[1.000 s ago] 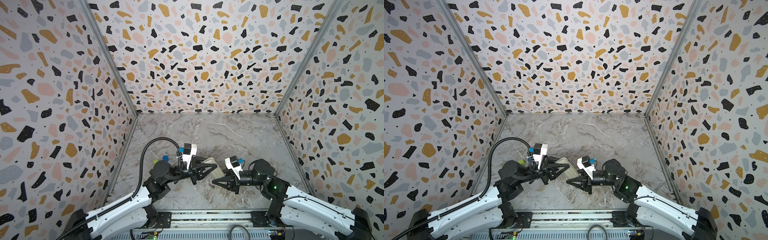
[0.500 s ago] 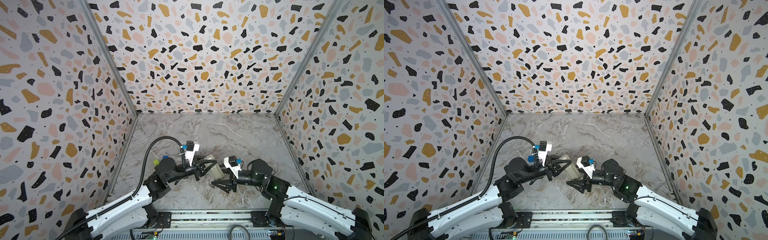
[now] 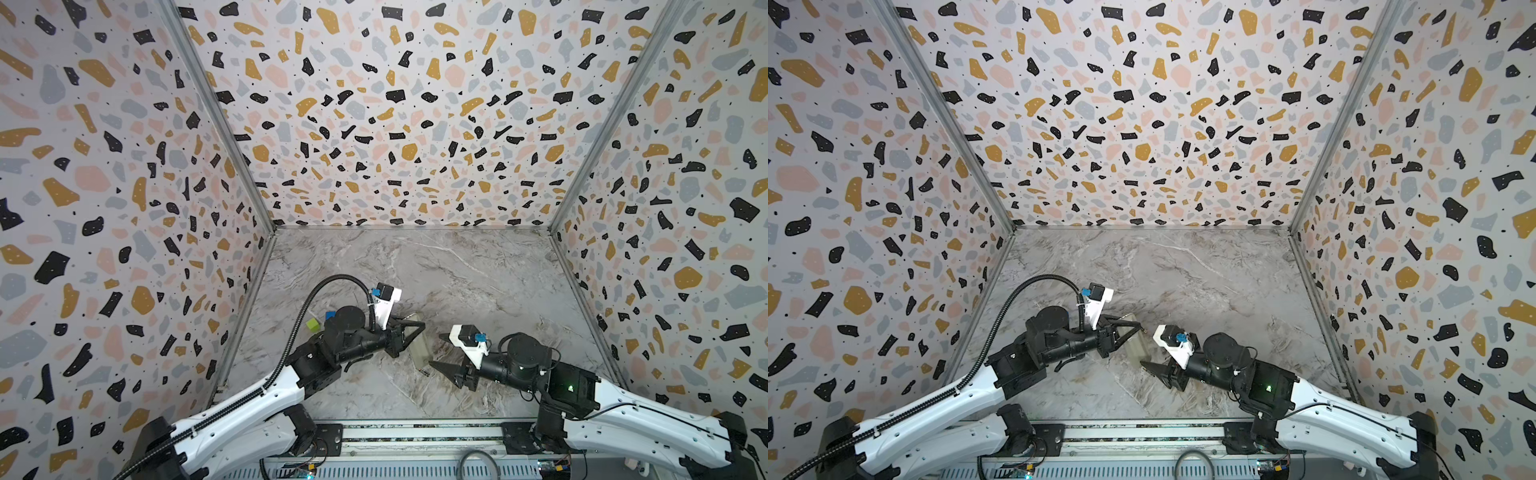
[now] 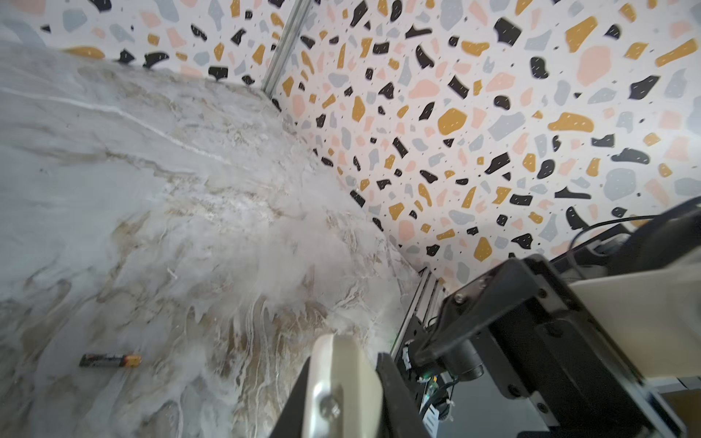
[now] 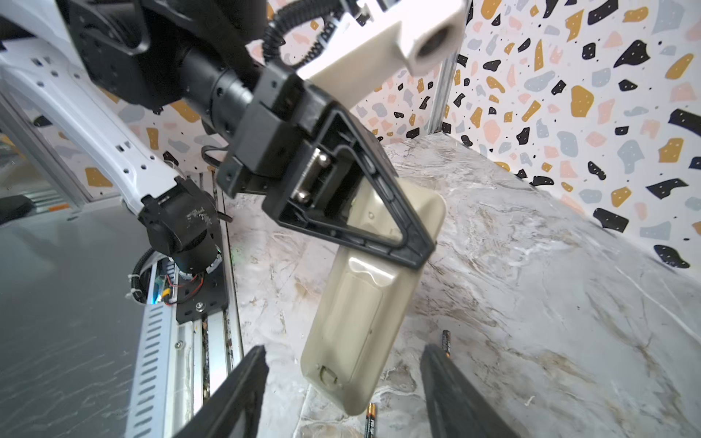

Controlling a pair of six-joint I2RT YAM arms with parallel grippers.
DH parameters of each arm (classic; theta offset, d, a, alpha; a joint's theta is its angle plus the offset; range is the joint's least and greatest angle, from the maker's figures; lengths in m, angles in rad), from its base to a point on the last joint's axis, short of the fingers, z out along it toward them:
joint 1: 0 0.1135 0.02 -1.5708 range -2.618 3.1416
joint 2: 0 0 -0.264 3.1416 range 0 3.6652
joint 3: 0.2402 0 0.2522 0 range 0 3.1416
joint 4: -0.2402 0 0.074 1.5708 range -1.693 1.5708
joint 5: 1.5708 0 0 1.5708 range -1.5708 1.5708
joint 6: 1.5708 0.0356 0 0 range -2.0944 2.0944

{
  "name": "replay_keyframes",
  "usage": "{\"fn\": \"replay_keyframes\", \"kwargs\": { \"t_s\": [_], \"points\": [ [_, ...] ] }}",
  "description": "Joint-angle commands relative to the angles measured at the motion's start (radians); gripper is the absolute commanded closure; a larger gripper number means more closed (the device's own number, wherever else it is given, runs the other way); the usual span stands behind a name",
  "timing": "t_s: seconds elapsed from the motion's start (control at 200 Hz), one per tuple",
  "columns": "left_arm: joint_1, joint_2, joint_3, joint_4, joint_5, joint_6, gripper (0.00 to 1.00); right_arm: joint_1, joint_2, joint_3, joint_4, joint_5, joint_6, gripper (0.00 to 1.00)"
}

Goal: Load the batteries into the remote control
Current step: 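Open the right gripper off the remote while the left gripper keeps holding it, then move the right gripper to the remote's battery-cover end nearest the robot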

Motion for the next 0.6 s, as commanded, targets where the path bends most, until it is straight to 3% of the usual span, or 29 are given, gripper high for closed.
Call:
{"fn": "replay_keyframes", "kwargs": {
  "t_s": [0.0, 0.29, 0.596],
  "points": [
    [0.028, 0.004, 0.032, -0.067, 0.078, -0.024, 1.00, 0.069, 0.003, 0.021, -0.013, 0.148, -0.088, 0.34],
    [0.099, -0.013, -0.018, -0.076, 0.227, -0.084, 1.00, 0.270, 0.075, 0.004, 0.004, 0.276, -0.290, 0.43],
    [0.114, -0.007, -0.049, -0.088, 0.325, -0.099, 1.00, 0.284, 0.141, 0.008, 0.012, 0.287, -0.361, 0.63]
  ]
}}
